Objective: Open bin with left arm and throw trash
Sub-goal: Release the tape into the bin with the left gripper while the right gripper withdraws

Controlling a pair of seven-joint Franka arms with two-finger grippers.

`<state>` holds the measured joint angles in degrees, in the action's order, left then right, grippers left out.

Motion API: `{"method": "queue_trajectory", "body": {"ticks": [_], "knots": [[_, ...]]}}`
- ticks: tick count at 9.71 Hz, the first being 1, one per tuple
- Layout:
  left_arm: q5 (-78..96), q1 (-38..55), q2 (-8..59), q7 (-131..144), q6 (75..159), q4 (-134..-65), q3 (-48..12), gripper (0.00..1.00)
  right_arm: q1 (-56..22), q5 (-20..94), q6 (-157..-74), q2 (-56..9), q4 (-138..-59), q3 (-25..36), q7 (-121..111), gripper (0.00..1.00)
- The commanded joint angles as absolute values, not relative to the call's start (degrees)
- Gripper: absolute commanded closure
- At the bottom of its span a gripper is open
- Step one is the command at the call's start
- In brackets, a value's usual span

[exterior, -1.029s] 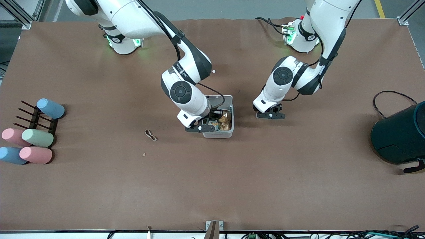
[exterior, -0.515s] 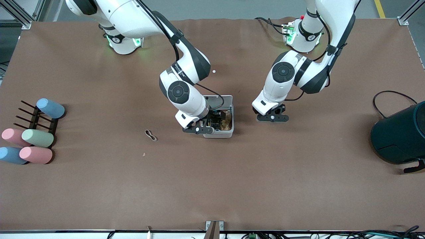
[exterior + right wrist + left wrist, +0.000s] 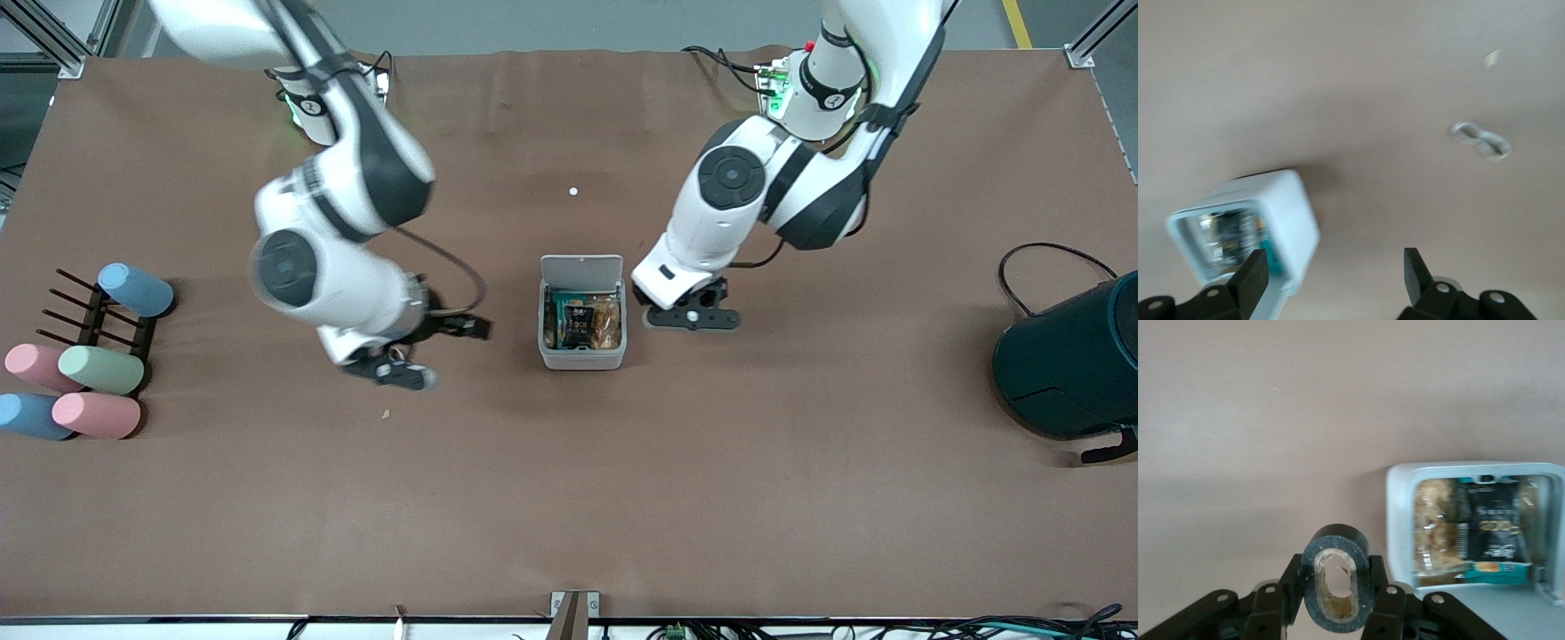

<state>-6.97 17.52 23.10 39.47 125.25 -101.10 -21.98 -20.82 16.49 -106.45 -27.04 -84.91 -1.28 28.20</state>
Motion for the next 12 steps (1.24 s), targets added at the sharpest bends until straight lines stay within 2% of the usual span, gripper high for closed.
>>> {"method": "queue_trajectory", "body": {"ticks": [1, 3, 5, 6, 7, 8, 9, 12], "knots": [[-7.38, 22.91, 30.04, 45.68, 124.37, -94.93, -22.24, 1.00, -16.98, 14.77, -115.78, -23.75, -99.42, -2.29, 14.66, 0.08], [-7.47, 24.34, 30.93, 47.28, 124.37, -95.36, -22.15, 0.99, -17.48, 14.24, -133.50, -21.36, -113.14, -2.37, 3.64, 0.07], [-7.56, 24.35, 30.94, 47.90, 123.93, -95.80, -22.15, 0.94, -20.12, 10.40, -147.41, -21.80, -118.98, -2.29, 1.93, 0.08], [-7.56, 24.43, 30.94, 48.34, 123.93, -96.15, -22.15, 0.79, -20.04, 8.02, -150.35, -22.93, -119.26, -2.20, 1.85, 0.08], [-7.56, 24.43, 30.94, 48.43, 123.84, -96.24, -22.15, 0.60, -18.99, 6.00, -150.82, -23.64, -119.18, -2.11, 1.85, 0.08], [-7.56, 24.35, 30.94, 48.34, 123.84, -96.41, -22.06, 0.15, -17.85, 2.41, -151.69, -24.43, -119.09, -2.11, 1.85, 0.08], [-7.56, 24.26, 30.76, 48.17, 123.84, -96.50, -21.97, 0.00, -16.45, -0.93, -153.00, -25.83, -118.92, -2.20, 1.85, 0.08], [-7.56, 22.51, 29.45, 47.55, 120.52, -95.28, -21.71, 0.00, -15.90, -4.13, -152.58, -27.68, -119.27, -2.37, 1.93, 0.08]]}}
